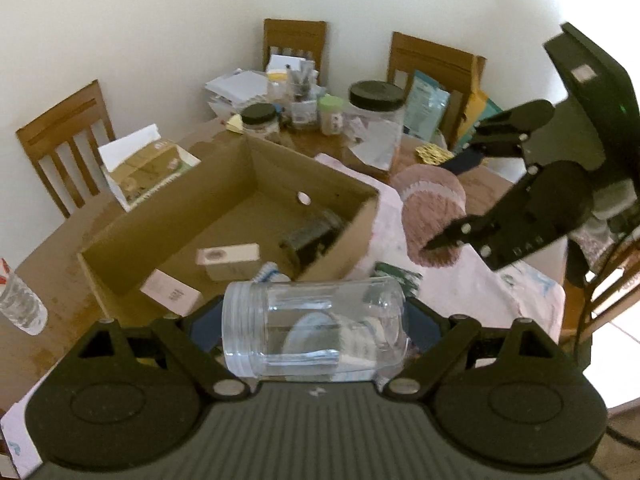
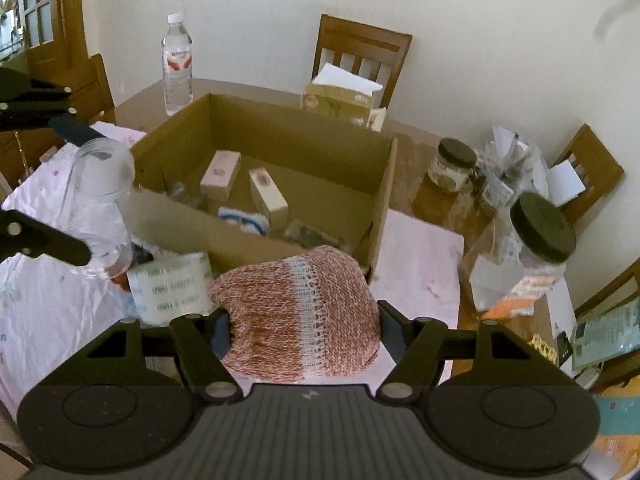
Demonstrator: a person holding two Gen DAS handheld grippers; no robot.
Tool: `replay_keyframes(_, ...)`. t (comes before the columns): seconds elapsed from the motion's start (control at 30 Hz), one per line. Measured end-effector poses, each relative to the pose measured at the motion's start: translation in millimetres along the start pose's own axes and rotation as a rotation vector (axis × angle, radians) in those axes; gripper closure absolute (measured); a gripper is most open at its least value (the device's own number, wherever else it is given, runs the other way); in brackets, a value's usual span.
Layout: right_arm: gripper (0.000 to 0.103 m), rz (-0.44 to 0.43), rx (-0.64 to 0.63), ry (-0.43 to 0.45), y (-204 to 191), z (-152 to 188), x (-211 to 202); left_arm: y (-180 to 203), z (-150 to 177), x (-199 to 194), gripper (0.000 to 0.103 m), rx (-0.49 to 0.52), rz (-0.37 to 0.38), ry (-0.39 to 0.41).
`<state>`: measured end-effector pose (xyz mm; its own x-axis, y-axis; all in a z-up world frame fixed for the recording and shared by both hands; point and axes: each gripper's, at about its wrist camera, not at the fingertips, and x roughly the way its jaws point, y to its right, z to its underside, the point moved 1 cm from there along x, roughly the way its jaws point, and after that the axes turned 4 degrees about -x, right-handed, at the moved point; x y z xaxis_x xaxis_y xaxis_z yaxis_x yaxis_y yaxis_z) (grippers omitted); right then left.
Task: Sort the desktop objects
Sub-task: 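Carry the jar and pink sock into the cardboard box and open both grippers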
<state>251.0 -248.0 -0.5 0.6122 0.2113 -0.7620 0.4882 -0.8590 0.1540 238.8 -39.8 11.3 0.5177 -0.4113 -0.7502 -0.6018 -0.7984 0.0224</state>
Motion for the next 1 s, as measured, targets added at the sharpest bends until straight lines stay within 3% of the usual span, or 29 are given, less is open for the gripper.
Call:
replay_keyframes(0.5,0.028,-0.011,-0.025,0.046,3.0,-38.9,14.5,-34.5,-39.0,22.5,0.012,-0.026,-0.07,0.009)
replay_keyframes(1.0,0.028,-0.05,-0.02,0.015,23.6,-67.7,70.6,-79.9,-64.7,73.0,0.012,-0.069,-0.092,-0.028)
